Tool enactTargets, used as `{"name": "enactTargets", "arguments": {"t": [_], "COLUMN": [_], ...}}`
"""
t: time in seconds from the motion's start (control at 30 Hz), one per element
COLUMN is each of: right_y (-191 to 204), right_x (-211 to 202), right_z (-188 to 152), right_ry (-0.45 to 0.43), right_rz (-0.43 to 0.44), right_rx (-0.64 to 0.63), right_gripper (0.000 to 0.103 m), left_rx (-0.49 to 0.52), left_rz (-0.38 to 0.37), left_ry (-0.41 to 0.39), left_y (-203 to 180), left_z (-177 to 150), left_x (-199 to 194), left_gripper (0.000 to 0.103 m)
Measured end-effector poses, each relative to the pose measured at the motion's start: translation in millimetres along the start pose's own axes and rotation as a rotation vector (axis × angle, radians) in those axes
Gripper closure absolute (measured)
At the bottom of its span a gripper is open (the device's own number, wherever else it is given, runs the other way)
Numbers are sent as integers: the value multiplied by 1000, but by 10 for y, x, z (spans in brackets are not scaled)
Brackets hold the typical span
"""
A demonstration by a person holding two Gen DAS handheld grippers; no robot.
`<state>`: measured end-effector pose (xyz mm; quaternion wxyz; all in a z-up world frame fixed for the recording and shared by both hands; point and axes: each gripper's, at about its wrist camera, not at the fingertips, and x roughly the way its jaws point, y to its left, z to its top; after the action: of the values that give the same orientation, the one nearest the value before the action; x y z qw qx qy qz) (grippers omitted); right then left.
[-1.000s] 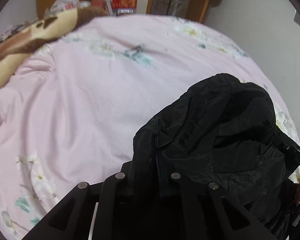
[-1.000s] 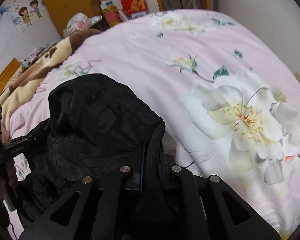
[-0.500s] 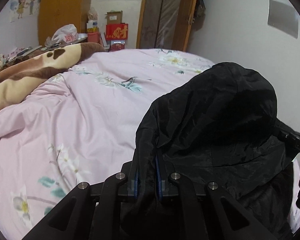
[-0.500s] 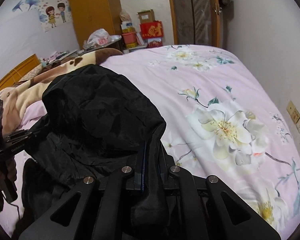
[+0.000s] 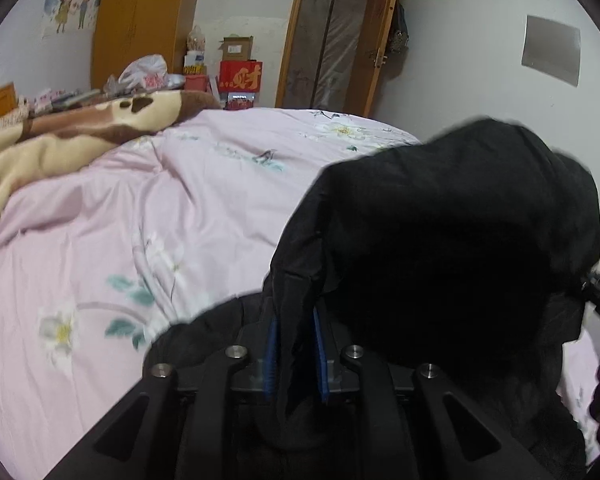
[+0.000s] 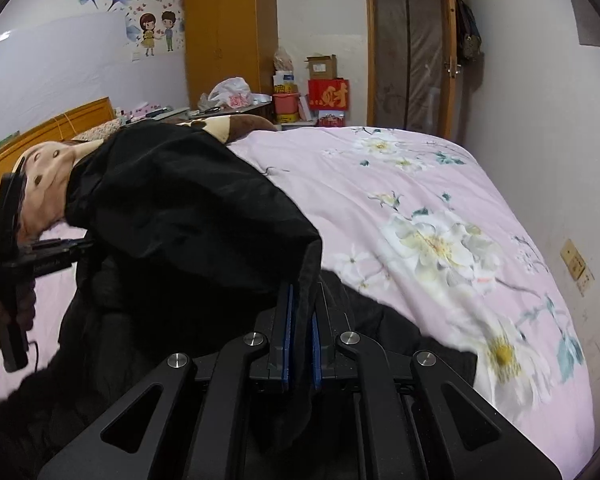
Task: Fold large clothes
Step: 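Grasp the folded jacket with the right gripper while the left gripper holds it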
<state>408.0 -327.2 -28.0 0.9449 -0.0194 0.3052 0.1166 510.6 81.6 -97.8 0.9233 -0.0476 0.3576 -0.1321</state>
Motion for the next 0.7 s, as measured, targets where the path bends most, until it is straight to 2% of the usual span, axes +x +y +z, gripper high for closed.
{"name": "enactTargets", "arguments": {"t": [0.1, 0.23, 0.3, 0.37, 0.43, 0.47, 0.53, 0.57, 0.6, 0.63, 0.7], "right_y": [-13, -5, -24, 28, 157, 226, 385, 502, 627, 739, 950], "right_x": [-47, -120, -180, -276, -411, -469, -635, -706, -739, -731, -589], "right_z": [-181, -336, -353, -342, -306, -273, -190, -109, -13, 75, 262], "right_ry": [19, 29, 43, 46, 37, 29, -21, -53, -69, -76, -58], "right_rz": [7, -13, 16, -11, -48, -59, -45, -22, 1, 22, 52], "right_rx": [55, 100, 162, 147, 85, 53, -17, -61, -107, -154, -268], "right_gripper": [96, 95, 95, 95, 93, 88, 73, 55, 31, 24, 22], "left_rx": [-48, -107, -134, -142, -169, -178, -186, -186, -184, -182, -172], "left_rz": [-1, 4, -1, 17, -2, -15, -30, -36, -45, -62, -75], "left_ry": [-2, 45, 58, 68, 72, 71, 55, 43, 36, 38, 60], "left_y": [124, 291, 365, 416, 486, 504, 516, 495, 465, 446, 399], "left_z": [-134, -326, -416, -465, -479, -471, -426, -418, -407, -387, -357], "left_x": [-120, -231, -306, -362, -422, -444, -484, -523, -545, -546, -505], "left_gripper": [84, 84, 83, 83, 79, 75, 57, 55, 52, 52, 52]}}
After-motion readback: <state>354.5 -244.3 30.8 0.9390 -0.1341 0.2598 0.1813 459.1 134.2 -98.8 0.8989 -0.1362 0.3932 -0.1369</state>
